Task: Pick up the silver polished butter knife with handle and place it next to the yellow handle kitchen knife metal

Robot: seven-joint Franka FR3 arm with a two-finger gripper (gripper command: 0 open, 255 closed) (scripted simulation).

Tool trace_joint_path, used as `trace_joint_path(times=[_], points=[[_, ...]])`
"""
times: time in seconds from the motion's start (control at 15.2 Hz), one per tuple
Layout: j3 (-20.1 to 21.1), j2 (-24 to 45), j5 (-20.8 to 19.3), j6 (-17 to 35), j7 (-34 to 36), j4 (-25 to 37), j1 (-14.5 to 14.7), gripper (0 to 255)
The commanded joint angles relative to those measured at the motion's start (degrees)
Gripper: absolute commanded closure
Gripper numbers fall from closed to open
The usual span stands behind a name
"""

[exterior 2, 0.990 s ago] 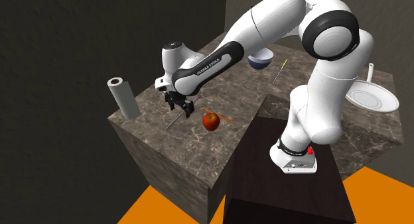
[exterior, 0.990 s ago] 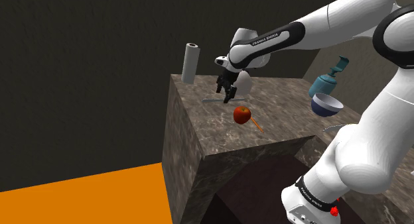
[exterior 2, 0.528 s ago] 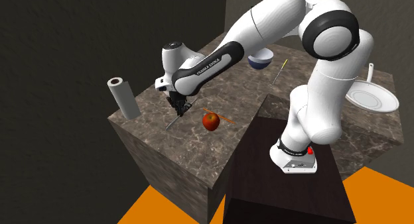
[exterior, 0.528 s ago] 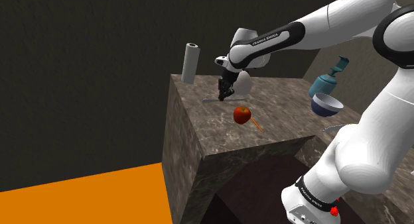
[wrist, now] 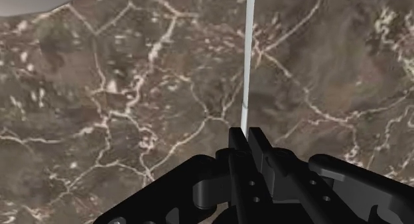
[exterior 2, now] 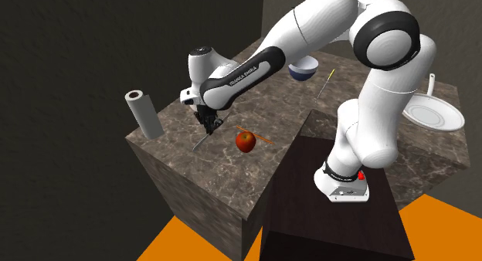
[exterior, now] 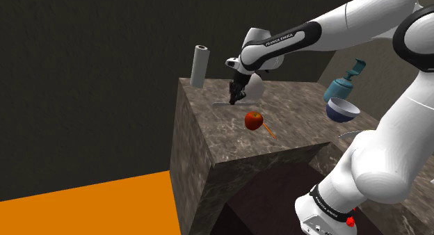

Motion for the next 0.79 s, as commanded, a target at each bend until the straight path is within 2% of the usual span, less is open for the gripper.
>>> trace_joint_path(times=[0.0, 0.73], points=[[-0.02, -0.82, -0.37, -1.35, 0.32, 0.57, 0.04, 255], [0.00, -4.88, -2.03, -9.52, 1.78, 4.86, 0.11, 255]])
